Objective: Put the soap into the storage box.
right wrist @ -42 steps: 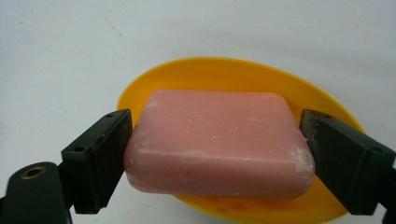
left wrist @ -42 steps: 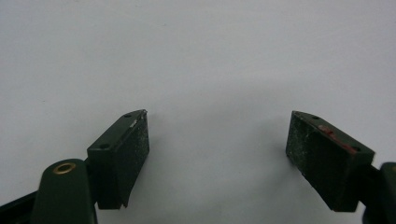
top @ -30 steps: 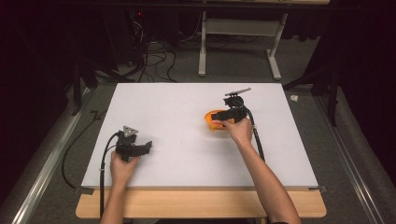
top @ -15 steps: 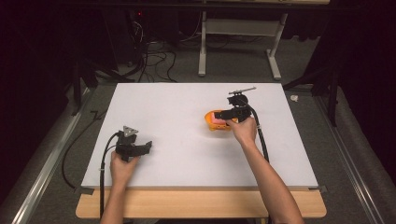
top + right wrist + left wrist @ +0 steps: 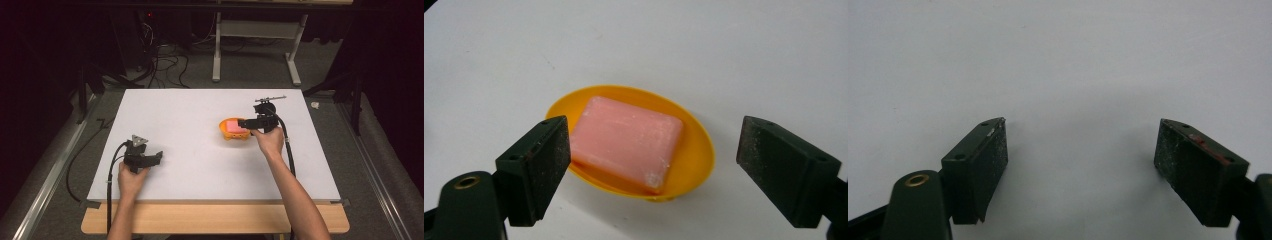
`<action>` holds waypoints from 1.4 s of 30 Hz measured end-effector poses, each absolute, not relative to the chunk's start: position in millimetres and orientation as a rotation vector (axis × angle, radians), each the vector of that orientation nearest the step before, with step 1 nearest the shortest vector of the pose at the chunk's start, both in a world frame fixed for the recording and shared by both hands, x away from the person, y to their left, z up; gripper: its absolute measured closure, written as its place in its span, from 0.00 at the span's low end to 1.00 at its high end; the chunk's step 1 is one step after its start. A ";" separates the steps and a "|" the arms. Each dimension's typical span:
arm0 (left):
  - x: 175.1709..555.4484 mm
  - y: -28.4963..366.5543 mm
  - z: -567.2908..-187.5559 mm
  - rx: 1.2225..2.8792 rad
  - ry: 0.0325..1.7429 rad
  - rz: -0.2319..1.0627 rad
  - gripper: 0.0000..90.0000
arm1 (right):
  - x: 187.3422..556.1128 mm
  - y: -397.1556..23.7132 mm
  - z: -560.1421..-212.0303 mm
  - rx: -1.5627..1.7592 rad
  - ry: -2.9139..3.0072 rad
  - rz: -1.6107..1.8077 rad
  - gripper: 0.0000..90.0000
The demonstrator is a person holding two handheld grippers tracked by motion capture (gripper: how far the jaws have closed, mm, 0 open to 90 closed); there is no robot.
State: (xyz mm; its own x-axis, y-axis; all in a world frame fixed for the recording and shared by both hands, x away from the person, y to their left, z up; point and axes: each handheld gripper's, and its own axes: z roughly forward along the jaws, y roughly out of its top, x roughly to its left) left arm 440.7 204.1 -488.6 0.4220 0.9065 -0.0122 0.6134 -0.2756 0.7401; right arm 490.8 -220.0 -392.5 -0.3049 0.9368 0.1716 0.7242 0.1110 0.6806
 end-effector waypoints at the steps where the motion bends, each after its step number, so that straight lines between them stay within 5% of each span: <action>1: 440.7 204.0 -488.6 1.999 1.282 0.553 0.24 | 490.1 -221.3 -391.9 1.633 2.090 0.994 0.16; 42: 440.6 203.9 -488.5 2.002 1.282 0.554 0.24 | 424.1 -300.5 -379.6 1.546 1.932 1.092 0.22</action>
